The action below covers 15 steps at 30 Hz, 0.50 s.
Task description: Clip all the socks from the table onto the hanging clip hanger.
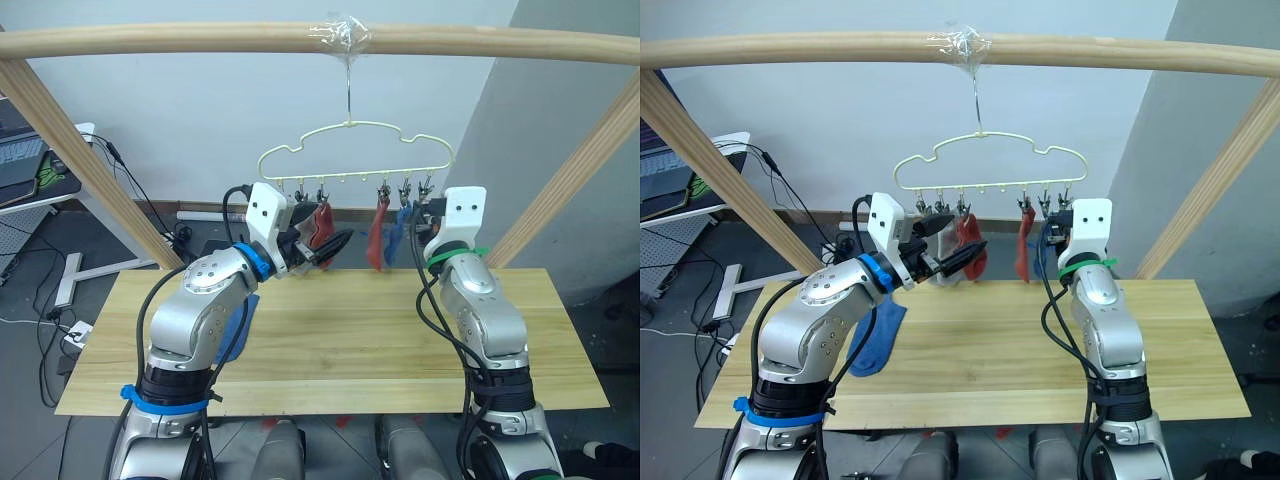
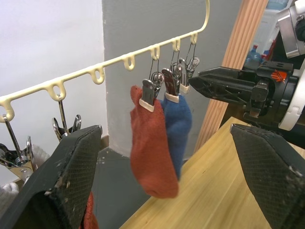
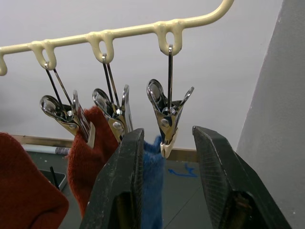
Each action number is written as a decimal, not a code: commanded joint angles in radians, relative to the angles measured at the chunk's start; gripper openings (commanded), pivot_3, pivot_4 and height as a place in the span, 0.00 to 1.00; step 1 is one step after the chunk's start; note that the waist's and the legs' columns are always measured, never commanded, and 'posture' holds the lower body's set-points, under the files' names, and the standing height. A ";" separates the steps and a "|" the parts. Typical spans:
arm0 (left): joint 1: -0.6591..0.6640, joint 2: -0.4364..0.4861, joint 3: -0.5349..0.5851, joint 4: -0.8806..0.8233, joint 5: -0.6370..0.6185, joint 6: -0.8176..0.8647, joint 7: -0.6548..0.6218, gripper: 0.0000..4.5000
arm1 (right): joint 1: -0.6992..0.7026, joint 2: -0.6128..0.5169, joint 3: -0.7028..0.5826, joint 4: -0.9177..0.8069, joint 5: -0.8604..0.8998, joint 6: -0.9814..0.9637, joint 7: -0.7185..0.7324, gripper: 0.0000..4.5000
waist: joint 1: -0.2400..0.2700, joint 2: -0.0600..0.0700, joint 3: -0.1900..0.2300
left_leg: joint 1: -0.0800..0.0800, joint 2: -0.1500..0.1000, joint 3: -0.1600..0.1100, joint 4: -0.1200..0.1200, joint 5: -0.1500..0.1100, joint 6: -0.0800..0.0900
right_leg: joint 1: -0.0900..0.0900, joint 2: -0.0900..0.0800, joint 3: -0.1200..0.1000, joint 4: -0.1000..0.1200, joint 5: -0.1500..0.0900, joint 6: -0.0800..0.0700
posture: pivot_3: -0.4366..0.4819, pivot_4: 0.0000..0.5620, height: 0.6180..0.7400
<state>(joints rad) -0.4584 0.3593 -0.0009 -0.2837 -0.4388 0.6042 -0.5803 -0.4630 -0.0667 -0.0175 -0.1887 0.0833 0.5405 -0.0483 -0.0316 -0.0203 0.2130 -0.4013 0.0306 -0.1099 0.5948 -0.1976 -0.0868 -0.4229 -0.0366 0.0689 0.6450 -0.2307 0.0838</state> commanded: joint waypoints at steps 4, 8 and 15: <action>-0.024 0.010 0.012 -0.065 -0.034 0.014 0.002 1.00 | -0.077 -0.019 -0.012 0.046 -0.017 -0.028 0.013 0.37 | 0.001 0.000 0.000 | 0.000 0.000 0.000 0.000 0.000 0.000 | 0.000 0.000 0.000 0.001 0.002 -0.002 | 0.60 0.26 1.00; -0.035 0.013 0.011 -0.067 -0.041 0.026 0.006 1.00 | -0.103 -0.019 -0.009 0.078 -0.013 -0.035 0.030 0.37 | 0.001 0.000 0.000 | 0.000 0.000 0.000 0.000 0.000 0.000 | 0.001 0.000 0.000 0.000 0.003 -0.004 | 0.60 0.26 1.00; -0.096 0.018 0.015 -0.058 -0.090 0.072 -0.019 1.00 | -0.164 -0.012 -0.011 0.146 -0.006 -0.061 0.058 0.37 | 0.002 0.000 0.000 | 0.000 0.000 -0.001 0.001 0.000 0.000 | 0.001 0.000 -0.001 0.001 0.003 -0.004 | 0.60 0.27 1.00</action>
<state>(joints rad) -0.5361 0.3683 0.0035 -0.3081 -0.5032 0.6692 -0.5839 -0.6103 -0.0761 -0.0180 -0.0354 0.0709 0.5115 0.0011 -0.0299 -0.0204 0.2126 -0.4009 0.0306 -0.1106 0.5954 -0.1976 -0.0868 -0.4220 -0.0365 0.0682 0.6454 -0.2278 0.0801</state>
